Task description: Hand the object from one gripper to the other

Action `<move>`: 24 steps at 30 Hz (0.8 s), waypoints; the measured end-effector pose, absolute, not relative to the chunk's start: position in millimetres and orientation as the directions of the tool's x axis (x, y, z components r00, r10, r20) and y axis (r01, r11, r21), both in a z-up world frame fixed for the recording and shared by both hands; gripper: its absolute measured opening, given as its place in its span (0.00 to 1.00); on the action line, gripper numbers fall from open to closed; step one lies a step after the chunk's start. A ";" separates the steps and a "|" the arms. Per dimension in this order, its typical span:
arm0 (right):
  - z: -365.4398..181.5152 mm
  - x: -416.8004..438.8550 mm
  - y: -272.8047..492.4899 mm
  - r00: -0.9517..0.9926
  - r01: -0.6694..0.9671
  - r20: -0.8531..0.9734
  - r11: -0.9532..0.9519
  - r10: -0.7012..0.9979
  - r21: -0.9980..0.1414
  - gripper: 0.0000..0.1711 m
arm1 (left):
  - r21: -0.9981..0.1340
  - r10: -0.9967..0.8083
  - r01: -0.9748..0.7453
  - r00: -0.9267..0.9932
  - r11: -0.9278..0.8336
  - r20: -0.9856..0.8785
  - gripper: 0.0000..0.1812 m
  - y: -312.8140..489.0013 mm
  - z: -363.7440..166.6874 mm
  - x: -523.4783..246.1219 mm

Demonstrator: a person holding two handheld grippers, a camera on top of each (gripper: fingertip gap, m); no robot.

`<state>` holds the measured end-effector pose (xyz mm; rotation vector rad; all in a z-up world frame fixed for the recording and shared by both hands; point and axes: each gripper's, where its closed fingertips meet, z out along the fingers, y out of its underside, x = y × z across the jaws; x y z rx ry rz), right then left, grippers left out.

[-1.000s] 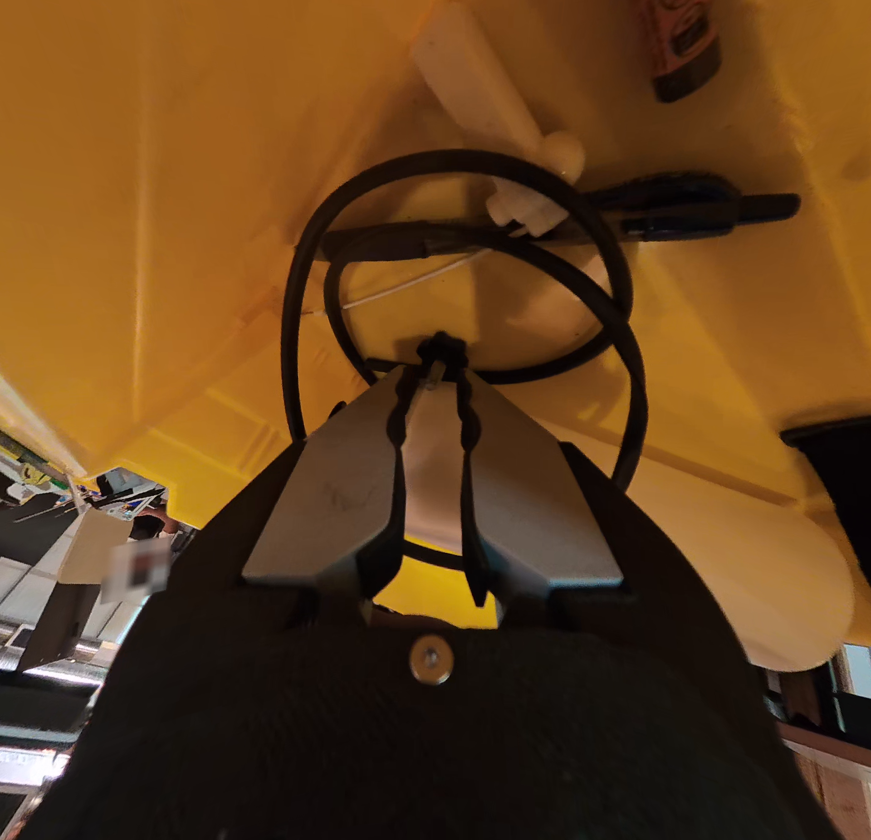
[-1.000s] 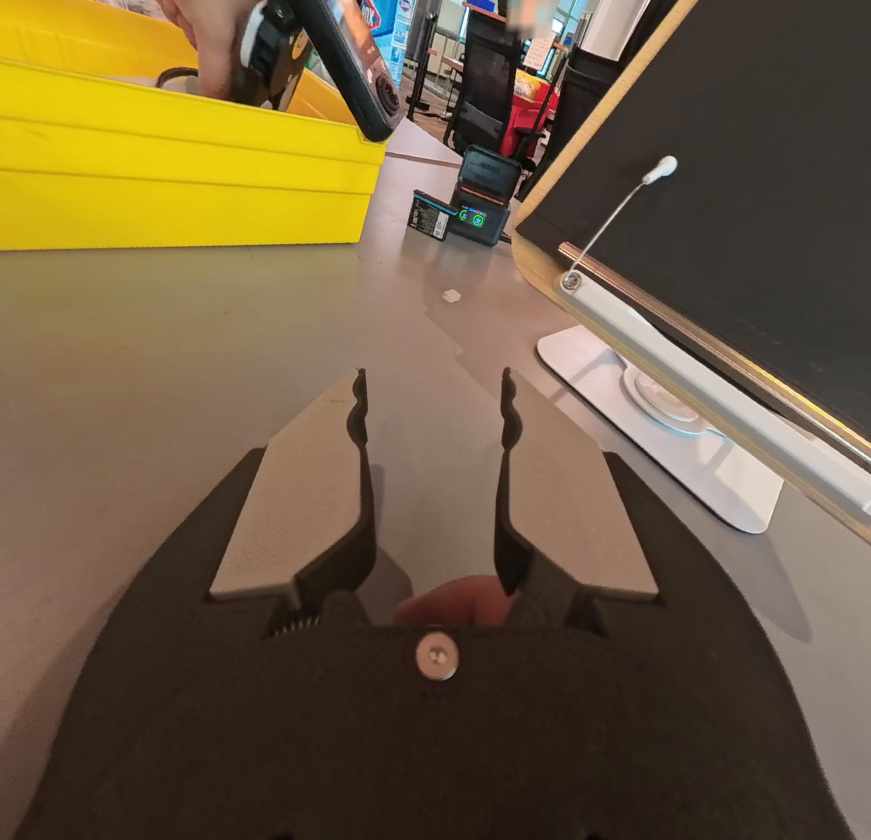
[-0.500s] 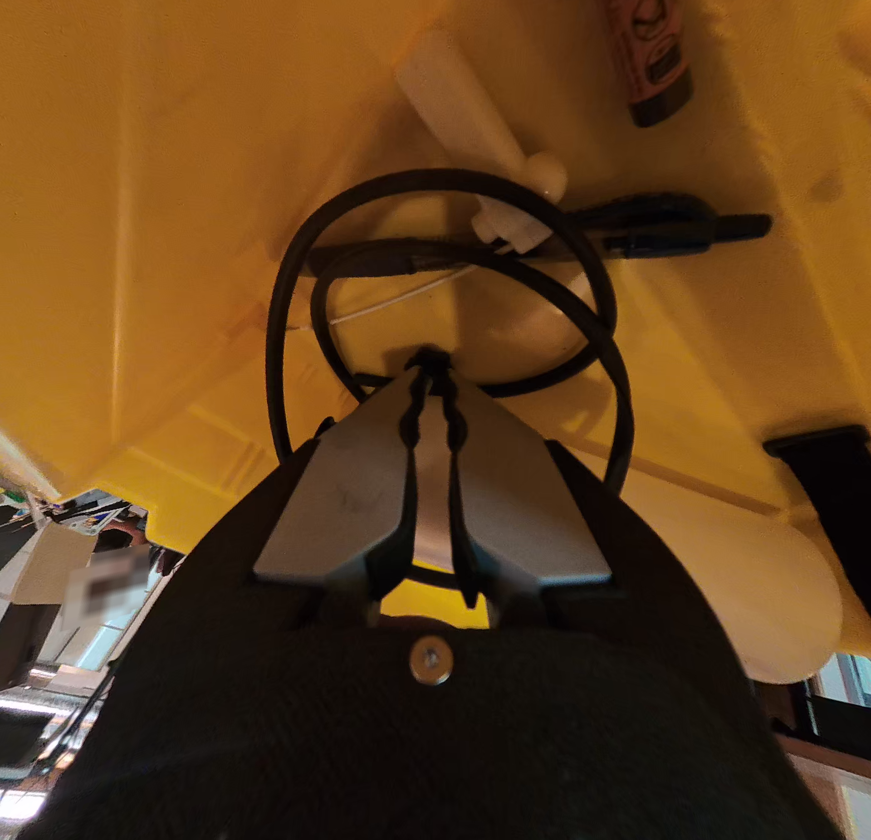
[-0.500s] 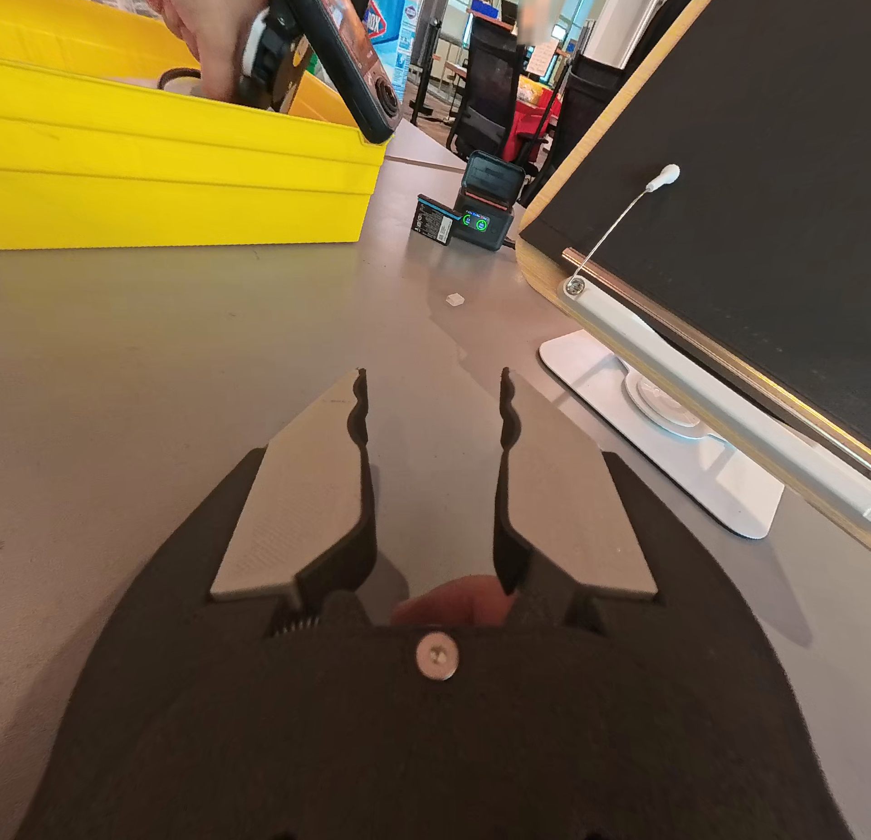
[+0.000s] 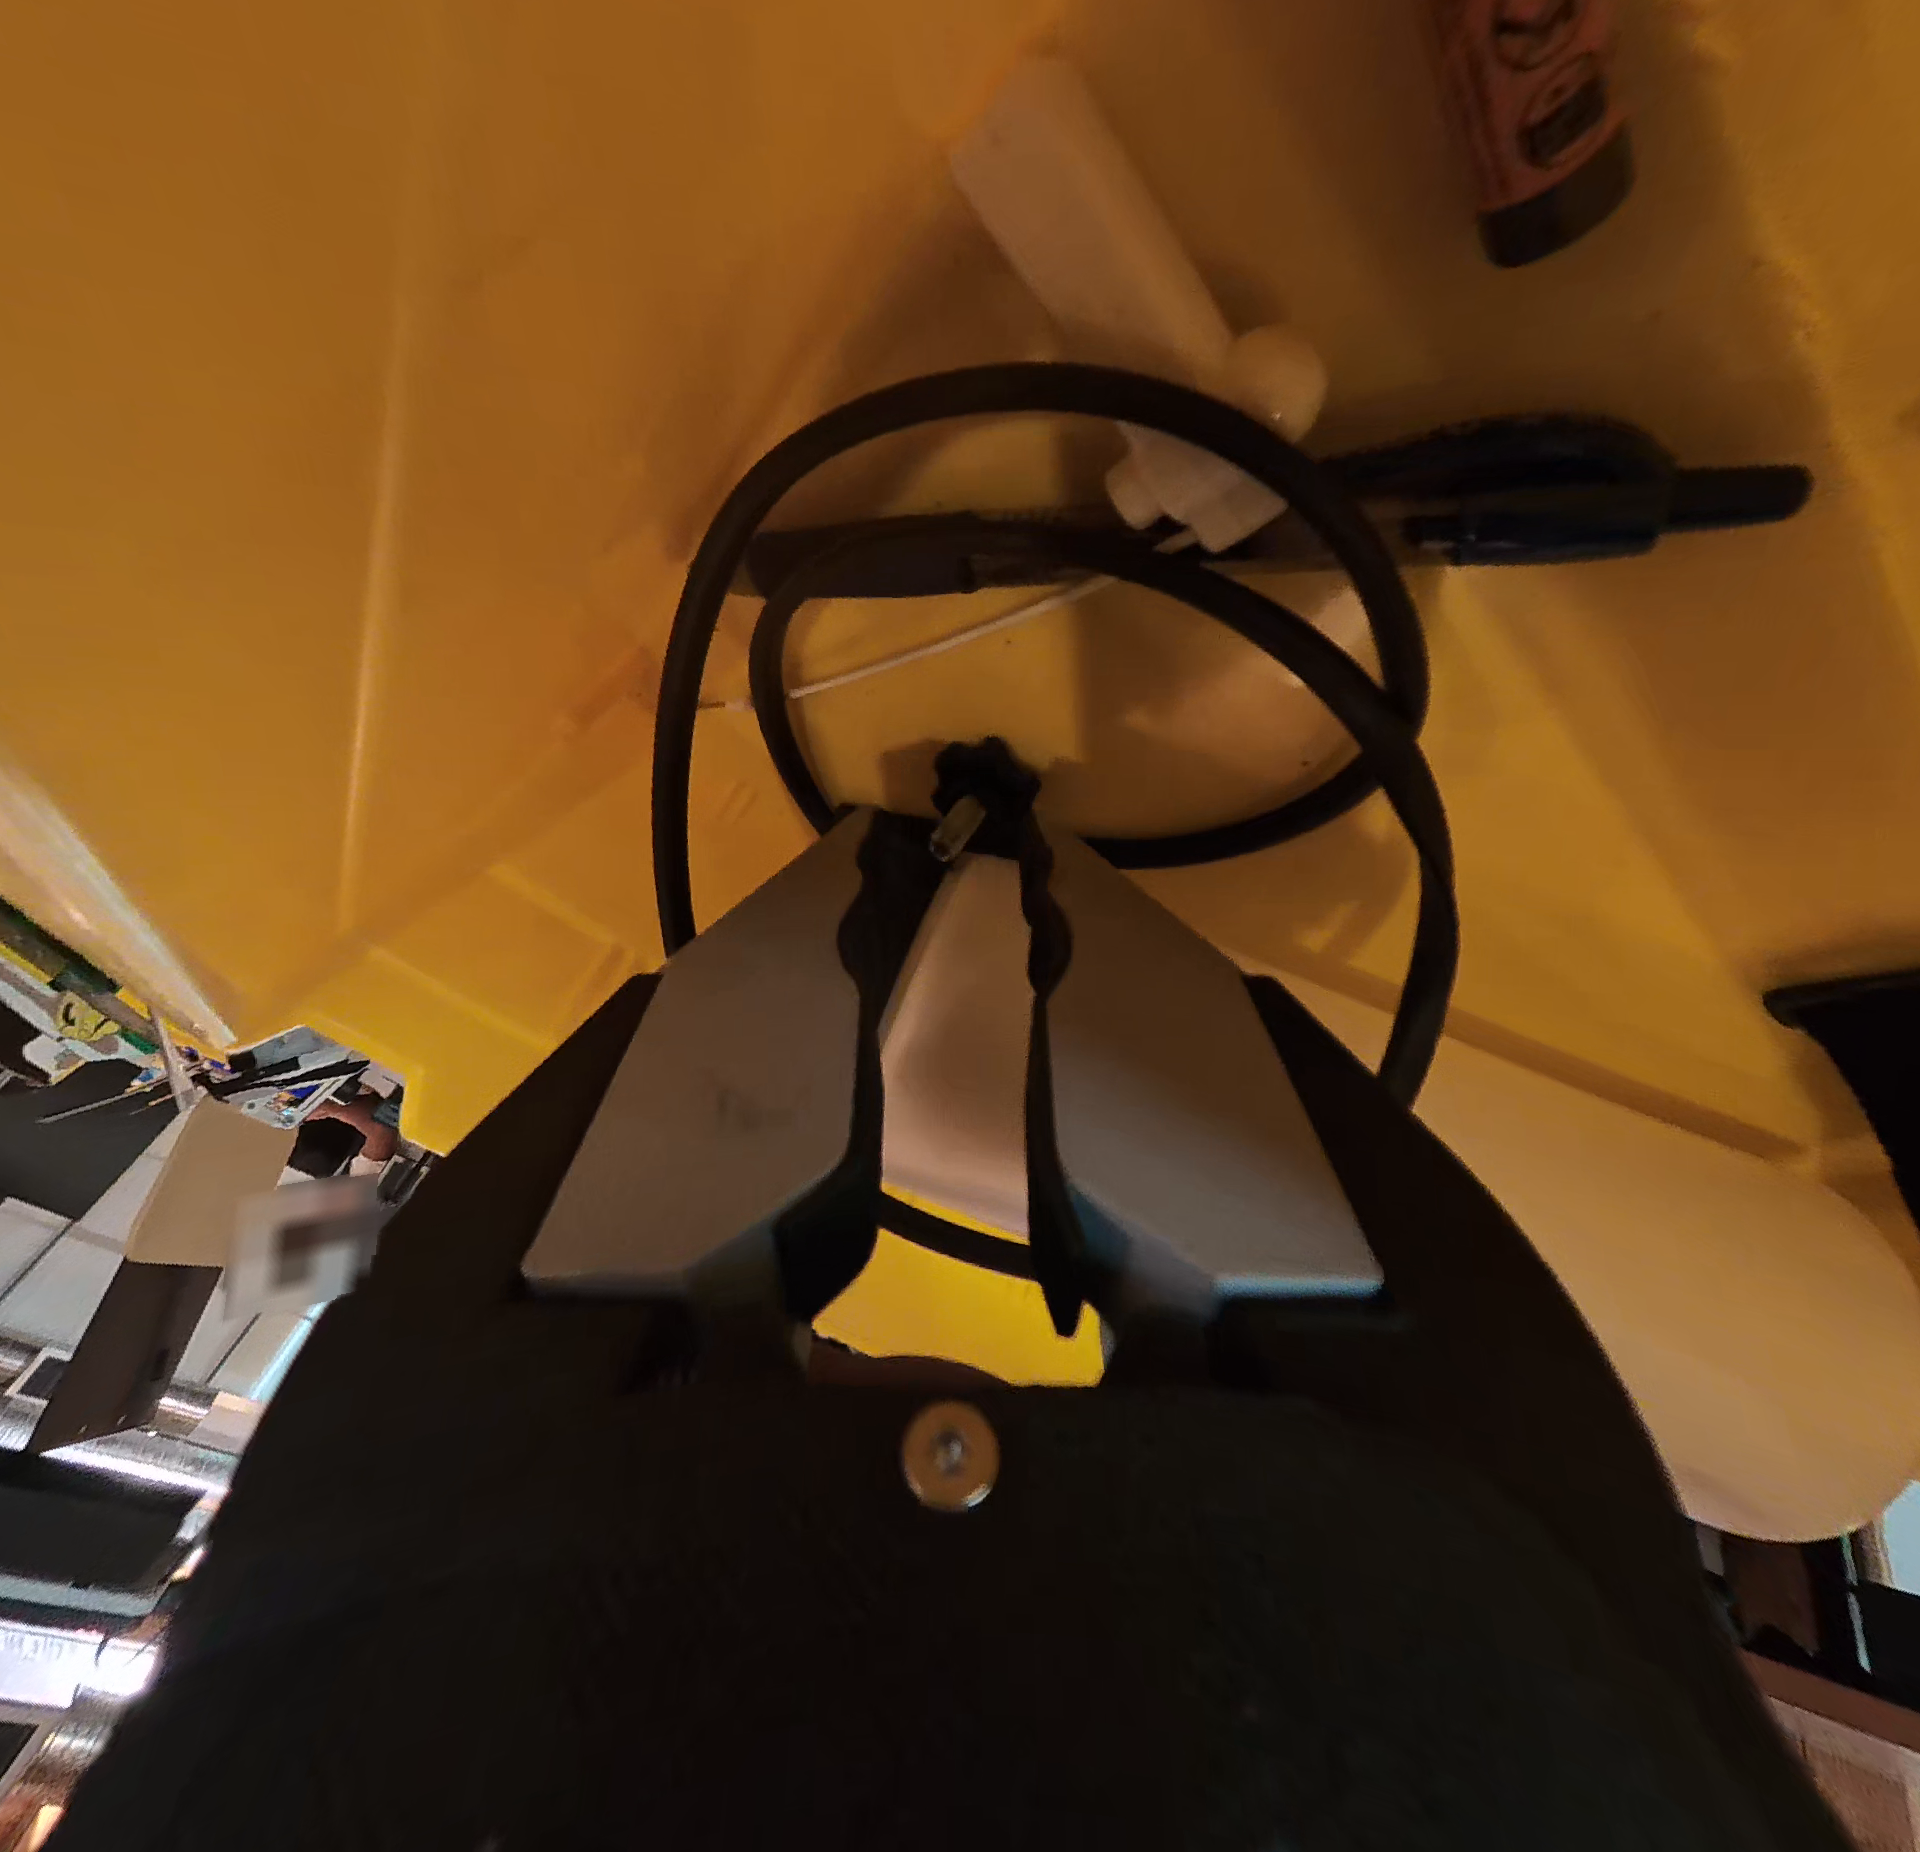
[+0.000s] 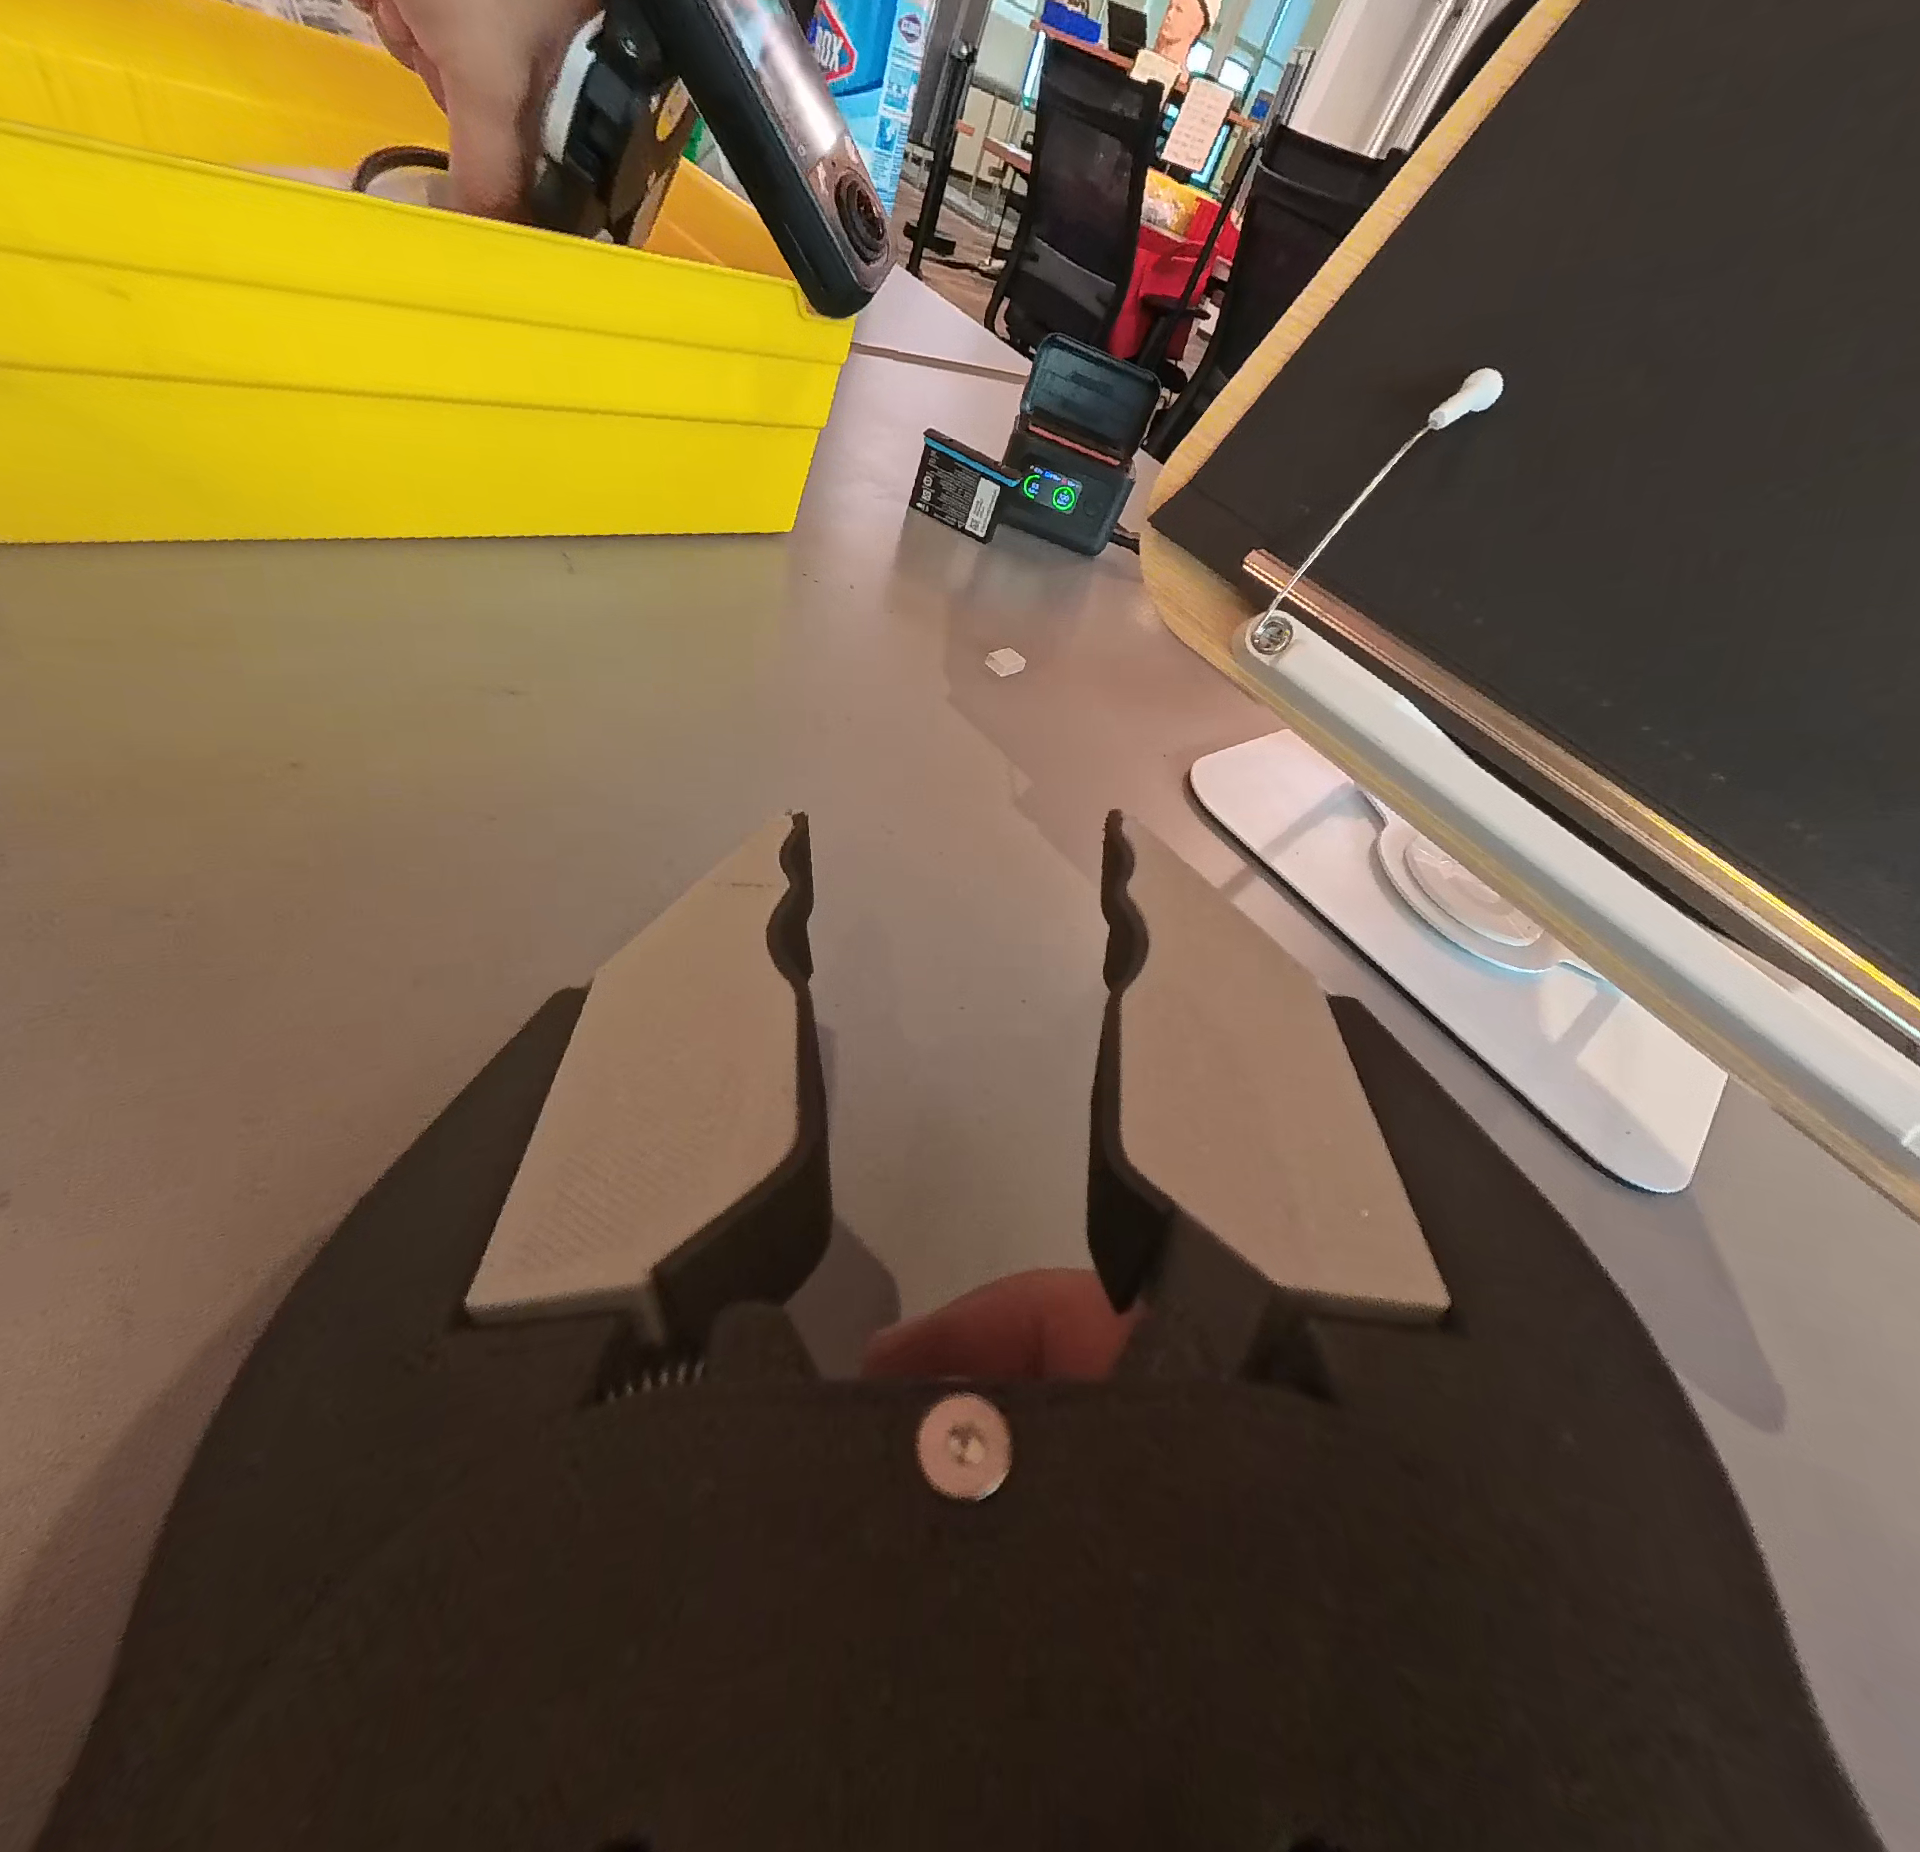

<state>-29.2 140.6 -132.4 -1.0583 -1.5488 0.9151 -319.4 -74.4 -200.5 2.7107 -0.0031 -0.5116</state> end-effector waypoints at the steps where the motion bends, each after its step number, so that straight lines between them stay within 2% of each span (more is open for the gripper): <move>1: -132.6 -29.2 140.3 -0.111 0.181 0.312 0.328 0.943 -0.927 0.31 | 0.369 -0.067 0.068 0.937 -0.927 -0.342 0.13 -75.0 -200.9 -318.0; 10: -132.6 -29.2 140.1 -0.112 0.181 0.310 0.326 0.944 -0.928 0.31 | 0.398 -0.074 0.065 0.943 -0.915 -0.325 0.13 -78.2 -198.1 -316.3; 17: -132.7 -29.0 139.7 -0.112 0.180 0.312 0.328 0.944 -0.927 0.31 | 0.375 -0.063 0.063 0.947 -0.925 -0.314 0.11 -80.0 -201.5 -320.5; 19: -133.1 -29.2 139.9 -0.113 0.182 0.309 0.325 0.944 -0.928 0.31 | 0.355 -0.051 0.048 0.963 -0.934 -0.265 0.13 -78.8 -204.4 -312.1; 21: -134.2 -29.5 139.9 -0.114 0.185 0.310 0.327 0.944 -0.927 0.31 | 0.345 -0.071 0.036 0.954 -0.938 -0.292 0.17 -76.8 -200.9 -316.1; 24: -135.7 -29.9 139.7 -0.116 0.190 0.312 0.329 0.943 -0.925 0.31 | 0.308 -0.067 0.024 0.957 -0.951 -0.281 0.17 -71.3 -196.5 -313.8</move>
